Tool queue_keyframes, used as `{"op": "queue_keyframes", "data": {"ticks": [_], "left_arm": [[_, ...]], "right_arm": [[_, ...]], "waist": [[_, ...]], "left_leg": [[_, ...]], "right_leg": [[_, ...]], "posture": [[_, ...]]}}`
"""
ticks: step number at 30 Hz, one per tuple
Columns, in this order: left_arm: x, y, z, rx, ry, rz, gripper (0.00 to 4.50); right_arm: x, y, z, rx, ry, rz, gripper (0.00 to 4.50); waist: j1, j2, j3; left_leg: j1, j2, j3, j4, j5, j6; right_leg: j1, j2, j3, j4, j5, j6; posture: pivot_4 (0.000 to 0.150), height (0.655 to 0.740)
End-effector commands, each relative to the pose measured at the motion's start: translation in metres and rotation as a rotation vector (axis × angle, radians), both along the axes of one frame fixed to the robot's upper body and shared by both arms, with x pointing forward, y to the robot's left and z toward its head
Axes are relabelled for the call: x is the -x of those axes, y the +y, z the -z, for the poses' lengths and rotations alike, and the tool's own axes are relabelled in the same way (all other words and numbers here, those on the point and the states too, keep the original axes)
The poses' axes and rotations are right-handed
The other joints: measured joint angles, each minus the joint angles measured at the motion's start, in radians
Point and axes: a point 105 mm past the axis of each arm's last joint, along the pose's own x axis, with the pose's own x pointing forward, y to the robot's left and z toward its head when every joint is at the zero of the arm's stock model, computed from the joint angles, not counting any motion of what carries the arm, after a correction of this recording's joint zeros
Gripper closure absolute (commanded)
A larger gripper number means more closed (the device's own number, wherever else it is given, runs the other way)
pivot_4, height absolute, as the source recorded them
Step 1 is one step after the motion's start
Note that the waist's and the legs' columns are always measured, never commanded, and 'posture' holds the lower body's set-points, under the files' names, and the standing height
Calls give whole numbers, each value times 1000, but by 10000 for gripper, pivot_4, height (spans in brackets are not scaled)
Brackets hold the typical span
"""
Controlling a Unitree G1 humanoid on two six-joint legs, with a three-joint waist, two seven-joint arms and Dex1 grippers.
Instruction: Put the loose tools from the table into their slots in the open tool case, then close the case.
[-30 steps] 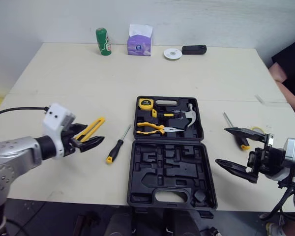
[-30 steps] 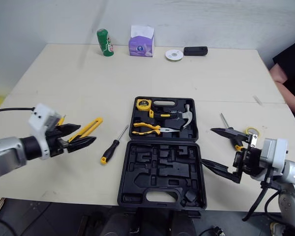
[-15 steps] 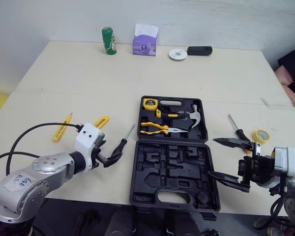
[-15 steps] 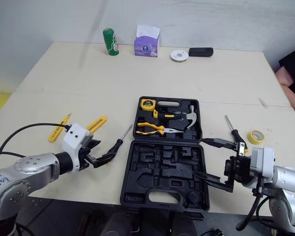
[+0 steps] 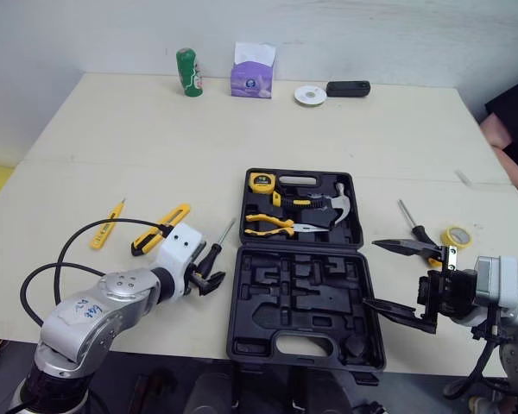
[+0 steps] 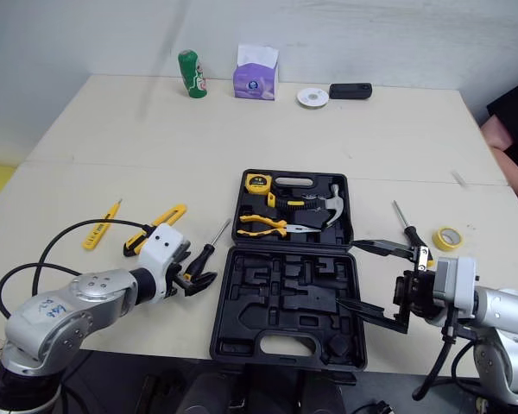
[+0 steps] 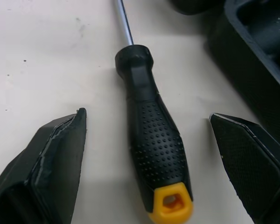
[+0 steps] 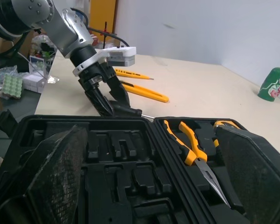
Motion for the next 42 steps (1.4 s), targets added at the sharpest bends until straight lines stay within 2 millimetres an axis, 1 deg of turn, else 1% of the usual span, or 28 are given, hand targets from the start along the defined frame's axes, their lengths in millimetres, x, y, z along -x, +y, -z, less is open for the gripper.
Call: {"op": "queue_keyframes", "data": {"ticks": [1,3,4,8,9,14,16,19,25,27,31,33,34,35,37,38,40,42], "left_arm": [[6,4,10,-23,51,-16,2793],[9,5,14,-34,73,-14,8073],[10,6,16,-39,78,-16,11934],[13,12,22,-60,94,-39,31614],[13,15,24,-65,95,-53,34576],[10,21,22,-61,65,-85,34498],[5,25,18,-44,27,-114,34498],[3,29,16,-32,8,-139,34498],[1,24,13,2,-20,-117,34498],[-2,28,4,9,-75,-125,34498],[-5,37,-24,45,-222,-70,34498],[-5,42,-44,83,-314,-24,34498],[-6,41,-57,99,-365,32,34498],[-4,37,-67,113,-399,106,34498],[0,24,-80,115,-425,281,34498],[1,18,-84,115,-420,358,34498],[3,8,-83,108,-323,490,34498],[7,-3,-84,26,-281,661,34498]], "right_arm": [[0,4,-19,-28,-48,9,0],[-1,3,-19,-14,-43,10,0],[-1,3,-19,-10,-41,11,0],[-2,-1,-20,1,-46,34,0],[-3,-3,-21,2,-50,44,0],[-3,-6,-18,13,-31,54,0],[-5,-10,-20,-14,-18,94,0],[-6,-12,-23,-41,-17,122,0],[-5,-13,-23,-23,-18,112,0],[-6,-15,-23,-18,-23,115,0],[-6,-21,-21,-2,-27,129,0],[-6,-26,-19,-1,-28,148,0],[-6,-29,-18,-2,-28,160,0],[-6,-32,-18,-4,-28,169,0],[-5,-38,-17,-7,-29,186,0],[-3,-40,-16,-3,-28,189,0],[-2,-45,-15,1,-25,202,0],[-2,-49,-13,2,-21,216,0]], "waist": [[-1,0,0],[-1,0,0],[-1,0,0],[0,0,0],[-1,0,0],[-3,1,-1],[-3,1,-1],[-2,1,-1],[-1,2,-1],[-1,2,-1],[-2,2,-1],[0,2,-1],[0,2,0],[2,2,0],[9,2,0],[13,2,0],[20,2,0],[21,2,0]], "left_leg": [[0,0,0,0,0,0],[0,0,0,0,-1,-1],[0,0,0,0,-1,-1],[0,0,0,0,-1,0],[0,0,0,0,-1,0],[1,1,0,0,-2,-3],[1,1,0,0,-2,-3],[0,1,0,0,-2,-3],[1,1,0,0,-2,-3],[1,1,0,0,-2,-3],[-1,1,0,0,-2,-3],[-1,1,0,-1,-3,-3],[-1,1,0,0,-3,-2],[-2,1,0,0,-3,-2],[-2,1,0,0,-3,-2],[-2,1,0,0,-3,-2],[-2,1,1,0,-4,-2],[-2,1,1,0,-4,-2]], "right_leg": [[0,0,0,0,0,0],[0,0,0,0,0,0],[0,0,0,0,0,0],[0,0,0,-1,0,0],[0,0,0,-1,0,0],[1,0,0,-1,0,0],[1,0,0,-1,0,0],[1,0,0,-1,0,0],[1,0,0,-1,0,0],[1,0,0,-1,0,0],[-1,0,0,-1,0,0],[-1,0,0,-2,0,0],[-1,0,-1,-2,0,0],[-1,0,-1,-2,0,0],[-1,0,-1,-3,0,0],[-1,-1,-1,-3,0,0],[-1,-1,-1,-3,0,0],[-1,0,-1,-3,0,0]], "posture": [[1500,7400],[1500,7400],[1500,7400],[1500,7400],[1500,7400],[1500,7400],[1500,7400],[1500,7400],[1500,7400],[1500,7400],[1500,7400],[1500,7400],[1500,7400],[1500,7400],[1500,7400],[1500,7400],[1500,7400],[1500,7400]]}}
